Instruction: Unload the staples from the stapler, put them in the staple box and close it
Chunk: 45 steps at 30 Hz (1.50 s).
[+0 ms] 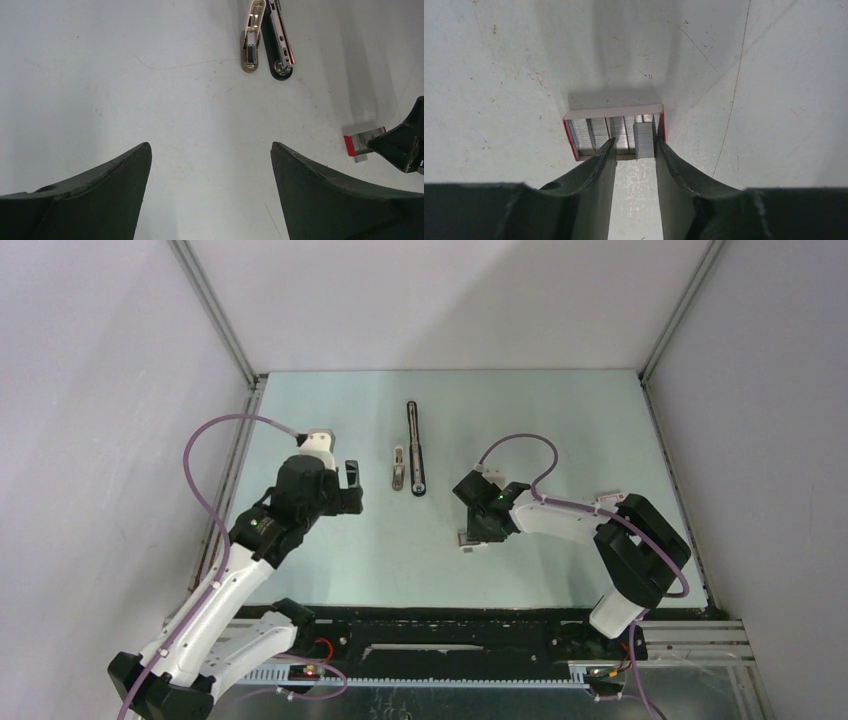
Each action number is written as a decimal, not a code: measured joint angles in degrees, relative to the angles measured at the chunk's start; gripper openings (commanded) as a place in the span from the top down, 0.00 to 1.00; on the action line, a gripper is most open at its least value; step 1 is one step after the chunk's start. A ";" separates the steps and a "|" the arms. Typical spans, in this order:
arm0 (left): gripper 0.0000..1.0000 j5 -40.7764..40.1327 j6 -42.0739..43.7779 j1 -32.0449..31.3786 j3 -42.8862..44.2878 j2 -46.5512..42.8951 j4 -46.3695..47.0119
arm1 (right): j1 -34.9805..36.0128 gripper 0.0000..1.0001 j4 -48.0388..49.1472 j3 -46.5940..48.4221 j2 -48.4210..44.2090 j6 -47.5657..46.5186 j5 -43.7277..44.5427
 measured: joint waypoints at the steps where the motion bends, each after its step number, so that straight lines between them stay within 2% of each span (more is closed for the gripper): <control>1: 0.06 0.00 0.00 0.00 0.00 0.00 0.00 | 0.00 0.55 0.00 0.00 0.00 0.00 0.00; 16: 0.06 0.00 0.00 0.00 0.00 0.00 0.00 | 1.68 0.54 -1.27 0.48 -5.46 -0.15 1.07; 22: 0.06 0.00 0.00 0.00 0.00 0.00 0.00 | 5.33 0.45 -2.58 0.63 -5.90 -0.09 2.21; 28: 0.06 0.00 0.02 0.00 0.00 0.00 0.00 | 9.55 0.42 -4.07 0.63 -4.76 0.81 3.10; 38: 0.06 0.00 0.00 0.00 0.00 0.00 0.00 | 9.73 0.42 -2.36 0.63 0.24 1.44 2.58; 45: 0.06 0.00 0.00 0.00 0.00 0.02 0.00 | 9.01 0.48 -0.09 0.87 2.51 1.33 1.92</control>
